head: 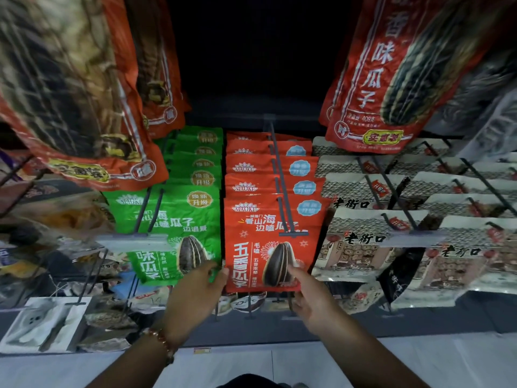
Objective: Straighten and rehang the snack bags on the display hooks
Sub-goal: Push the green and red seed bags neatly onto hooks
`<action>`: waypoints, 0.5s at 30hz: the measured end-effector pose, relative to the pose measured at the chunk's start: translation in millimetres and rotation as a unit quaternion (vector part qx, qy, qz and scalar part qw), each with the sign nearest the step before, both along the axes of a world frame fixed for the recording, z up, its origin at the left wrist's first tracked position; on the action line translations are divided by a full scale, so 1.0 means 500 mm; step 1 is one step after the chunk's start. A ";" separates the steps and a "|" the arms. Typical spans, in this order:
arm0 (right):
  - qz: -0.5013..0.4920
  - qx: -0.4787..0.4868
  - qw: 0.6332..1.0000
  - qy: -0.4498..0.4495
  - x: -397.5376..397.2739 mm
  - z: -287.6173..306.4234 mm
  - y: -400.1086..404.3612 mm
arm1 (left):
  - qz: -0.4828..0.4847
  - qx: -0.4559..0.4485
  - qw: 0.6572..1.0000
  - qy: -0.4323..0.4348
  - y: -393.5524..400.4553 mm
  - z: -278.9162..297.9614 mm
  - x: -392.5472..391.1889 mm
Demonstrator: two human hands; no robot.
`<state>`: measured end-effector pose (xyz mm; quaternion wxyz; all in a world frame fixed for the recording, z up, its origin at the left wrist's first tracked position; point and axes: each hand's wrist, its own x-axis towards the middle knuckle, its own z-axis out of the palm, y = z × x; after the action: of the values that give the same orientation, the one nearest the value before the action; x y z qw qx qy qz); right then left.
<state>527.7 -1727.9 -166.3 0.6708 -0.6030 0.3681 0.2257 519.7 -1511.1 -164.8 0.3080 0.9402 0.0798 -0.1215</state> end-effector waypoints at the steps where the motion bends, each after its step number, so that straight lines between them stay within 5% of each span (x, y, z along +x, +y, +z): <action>1: 0.037 -0.029 0.999 -0.021 -0.009 0.006 -0.001 | -0.008 0.023 1.000 -0.018 0.011 0.000 -0.005; 6: 0.244 -0.191 0.926 -0.216 -0.054 0.072 0.007 | -0.110 0.123 0.973 -0.163 0.039 0.010 -0.017; 11: 0.391 -0.498 0.724 -0.273 -0.062 0.082 0.026 | -0.175 0.199 0.941 -0.210 0.058 0.034 -0.018; 15: 0.389 -0.521 0.712 -0.264 -0.062 0.092 0.053 | -0.210 0.214 0.930 -0.211 0.073 0.045 -0.017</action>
<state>497.0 -1701.5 -120.1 0.1727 -0.9819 -0.0314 0.0707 511.1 -1474.7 -142.3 0.0769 0.9830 -0.1621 0.0377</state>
